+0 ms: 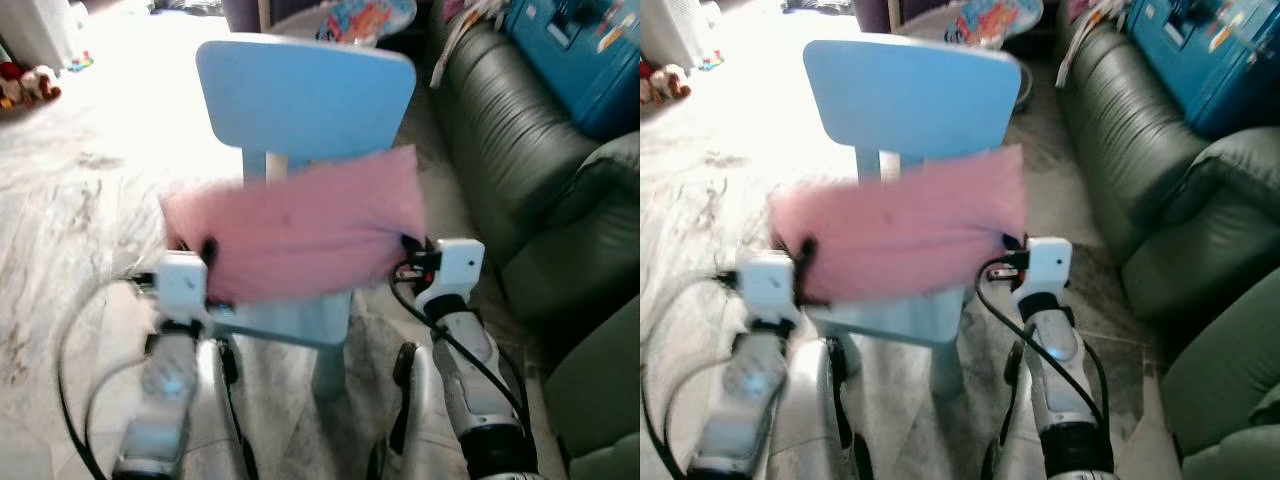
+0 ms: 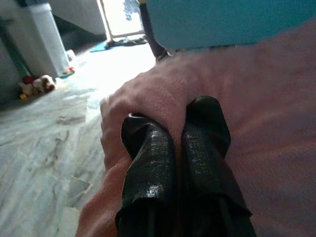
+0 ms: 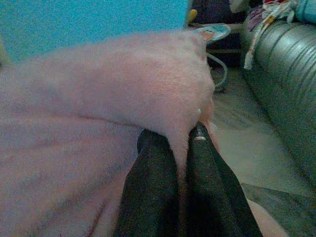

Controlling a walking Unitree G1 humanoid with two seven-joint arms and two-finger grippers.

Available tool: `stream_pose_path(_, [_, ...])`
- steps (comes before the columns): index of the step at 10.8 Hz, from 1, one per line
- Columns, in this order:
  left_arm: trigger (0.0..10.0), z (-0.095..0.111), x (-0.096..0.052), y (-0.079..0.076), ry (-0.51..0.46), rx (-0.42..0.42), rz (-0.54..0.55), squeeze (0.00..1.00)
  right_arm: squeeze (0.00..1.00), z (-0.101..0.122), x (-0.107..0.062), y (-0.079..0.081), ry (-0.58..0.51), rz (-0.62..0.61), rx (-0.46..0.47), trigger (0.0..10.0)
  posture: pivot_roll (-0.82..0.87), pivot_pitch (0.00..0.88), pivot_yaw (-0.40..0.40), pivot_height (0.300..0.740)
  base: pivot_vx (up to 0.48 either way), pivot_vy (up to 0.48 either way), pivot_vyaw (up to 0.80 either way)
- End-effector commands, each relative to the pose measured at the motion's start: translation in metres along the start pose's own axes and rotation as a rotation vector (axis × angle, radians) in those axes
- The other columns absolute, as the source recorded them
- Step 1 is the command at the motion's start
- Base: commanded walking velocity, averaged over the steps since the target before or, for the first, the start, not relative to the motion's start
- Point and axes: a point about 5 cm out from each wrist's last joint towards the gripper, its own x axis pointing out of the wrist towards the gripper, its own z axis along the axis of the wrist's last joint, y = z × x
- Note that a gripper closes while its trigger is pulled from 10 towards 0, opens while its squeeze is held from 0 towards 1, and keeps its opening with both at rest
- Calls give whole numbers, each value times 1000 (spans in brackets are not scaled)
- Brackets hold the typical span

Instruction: Move the pillow to the sofa

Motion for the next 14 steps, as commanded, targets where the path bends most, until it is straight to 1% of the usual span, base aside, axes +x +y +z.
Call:
stream_pose_path(1, [0,9,4,3,-33,10,18,0,0,5,-1,-8,-13,-38,2,0,22,0,-7,534,0,0,0])
stream_pose_path(2, [0,10,7,6,-30,10,38,0,0,5,0,-9,-9,-39,-1,0,18,0,-4,548,0,0,0])
stream_pose_path(3, [0,12,13,6,-41,13,34,0,0,9,4,-9,-21,-34,-13,0,14,0,-1,567,0,0,0])
stream_pose_path(6, [0,16,17,-2,-53,12,17,0,0,14,9,-10,-30,-32,-19,0,8,0,-1,620,0,0,0])
stream_pose_path(8, [0,13,18,-7,-40,3,2,0,0,11,6,-11,-19,-32,-17,0,8,0,-2,658,0,0,0])
stream_pose_path(9, [0,9,17,-8,-32,8,-13,0,0,10,4,-10,-13,-24,-9,0,5,0,-3,658,0,0,0])
stream_pose_path(10, [0,3,15,-11,-17,23,-39,0,0,7,0,-8,-7,-6,-32,0,5,0,-6,658,0,0,0])
stream_pose_path(11, [0,3,15,-15,-23,14,-63,0,0,8,-1,-6,-18,12,-52,0,5,0,-6,666,0,0,0])
stream_pose_path(12, [0,5,15,-18,-34,19,-76,0,0,8,-1,-6,-16,9,-50,0,2,0,-7,676,0,0,0])
stream_pose_path(13, [0,6,17,-23,-41,7,-89,0,0,12,3,-5,-23,2,-54,0,-2,0,-7,696,0,0,0])
stream_pose_path(14, [0,5,19,-24,-39,5,-92,0,0,13,4,-6,-28,0,-53,0,-5,0,-6,716,0,0,0])
